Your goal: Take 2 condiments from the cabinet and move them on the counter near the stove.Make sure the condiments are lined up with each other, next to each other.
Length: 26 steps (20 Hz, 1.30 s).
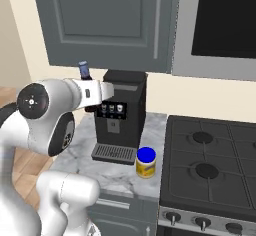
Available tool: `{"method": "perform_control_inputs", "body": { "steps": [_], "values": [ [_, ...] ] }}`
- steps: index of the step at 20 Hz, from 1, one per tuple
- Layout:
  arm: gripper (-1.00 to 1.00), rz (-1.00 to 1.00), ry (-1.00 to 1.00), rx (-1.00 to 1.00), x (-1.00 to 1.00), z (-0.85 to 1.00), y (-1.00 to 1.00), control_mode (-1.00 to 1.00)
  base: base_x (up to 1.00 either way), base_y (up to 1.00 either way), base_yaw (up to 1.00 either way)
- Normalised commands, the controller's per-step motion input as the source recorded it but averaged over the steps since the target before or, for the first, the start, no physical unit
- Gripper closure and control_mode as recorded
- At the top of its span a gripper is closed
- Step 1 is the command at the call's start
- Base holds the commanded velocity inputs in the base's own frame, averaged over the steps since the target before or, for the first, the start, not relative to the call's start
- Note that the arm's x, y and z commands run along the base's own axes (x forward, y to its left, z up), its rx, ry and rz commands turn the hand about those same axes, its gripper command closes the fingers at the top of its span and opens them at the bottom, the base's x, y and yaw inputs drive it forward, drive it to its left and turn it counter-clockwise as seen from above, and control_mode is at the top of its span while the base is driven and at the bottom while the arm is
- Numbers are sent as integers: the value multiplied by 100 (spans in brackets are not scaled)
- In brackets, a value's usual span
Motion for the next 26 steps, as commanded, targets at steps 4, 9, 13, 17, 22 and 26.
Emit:
{"method": "perform_control_inputs", "body": {
  "steps": [4,9,13,17,22,26],
  "values": [
    [100,24,-1,0,-4,-14,-41,-100,0,0,0],
    [100,27,4,0,0,-25,-43,-100,0,0,0],
    [100,29,8,0,0,-37,-34,-100,0,0,0],
    [100,25,3,0,0,-46,-27,-100,0,0,0],
    [100,16,2,0,0,-53,-7,-100,0,0,0],
    [100,8,3,1,0,-62,-4,-100,0,0,0]
  ]
}}
